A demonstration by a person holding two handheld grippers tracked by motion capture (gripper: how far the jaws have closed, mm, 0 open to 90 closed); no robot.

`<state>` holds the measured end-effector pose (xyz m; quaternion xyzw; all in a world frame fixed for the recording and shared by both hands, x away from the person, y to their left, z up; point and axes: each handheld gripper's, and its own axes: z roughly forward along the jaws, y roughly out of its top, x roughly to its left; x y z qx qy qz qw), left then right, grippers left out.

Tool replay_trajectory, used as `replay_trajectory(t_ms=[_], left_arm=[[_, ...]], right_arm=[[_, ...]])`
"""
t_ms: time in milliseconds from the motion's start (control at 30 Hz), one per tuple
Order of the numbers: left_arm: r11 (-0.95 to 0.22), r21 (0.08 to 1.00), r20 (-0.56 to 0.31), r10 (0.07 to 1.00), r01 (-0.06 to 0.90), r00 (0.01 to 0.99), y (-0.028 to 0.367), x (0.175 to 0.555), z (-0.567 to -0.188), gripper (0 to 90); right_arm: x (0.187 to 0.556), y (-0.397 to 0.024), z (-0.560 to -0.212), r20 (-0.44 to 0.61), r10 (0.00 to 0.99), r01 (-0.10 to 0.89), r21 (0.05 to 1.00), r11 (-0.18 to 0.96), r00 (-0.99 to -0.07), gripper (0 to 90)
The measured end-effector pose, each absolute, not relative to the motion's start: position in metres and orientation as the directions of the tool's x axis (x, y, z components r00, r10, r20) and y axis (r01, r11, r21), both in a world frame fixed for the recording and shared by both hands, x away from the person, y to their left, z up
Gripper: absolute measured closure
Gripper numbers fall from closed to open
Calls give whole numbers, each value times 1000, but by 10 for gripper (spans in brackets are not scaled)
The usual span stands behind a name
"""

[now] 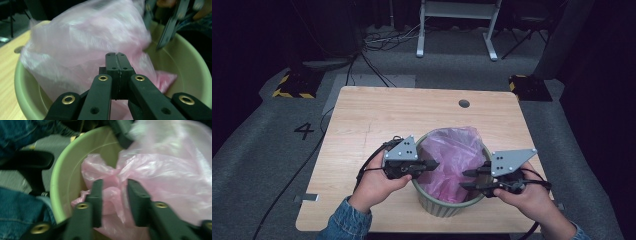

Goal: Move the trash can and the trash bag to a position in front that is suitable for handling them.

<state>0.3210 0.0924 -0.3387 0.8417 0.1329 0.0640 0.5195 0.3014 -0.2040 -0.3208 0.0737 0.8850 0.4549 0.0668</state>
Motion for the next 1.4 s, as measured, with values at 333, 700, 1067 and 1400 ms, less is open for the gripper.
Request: replay_trajectory(t_ms=[333,700,1067,1400], left_arm=[[-393,911,-24,248,124,969,100,312,-337,900],[-338,939,32,279,67,960,116,301,-318,742],[-311,950,109,363,10,925,96,323,-292,389],[-294,955,53,321,46,946,60,349,-286,391]], right_arm=[[298,-241,-301,-53,447,156,895,418,-893,393],[317,-236,-307,-40,432,175,878,446,-901,815],[307,-217,-298,-203,278,-15,830,557,-939,871],[305,-214,-298,-209,242,-41,829,558,-947,871]])
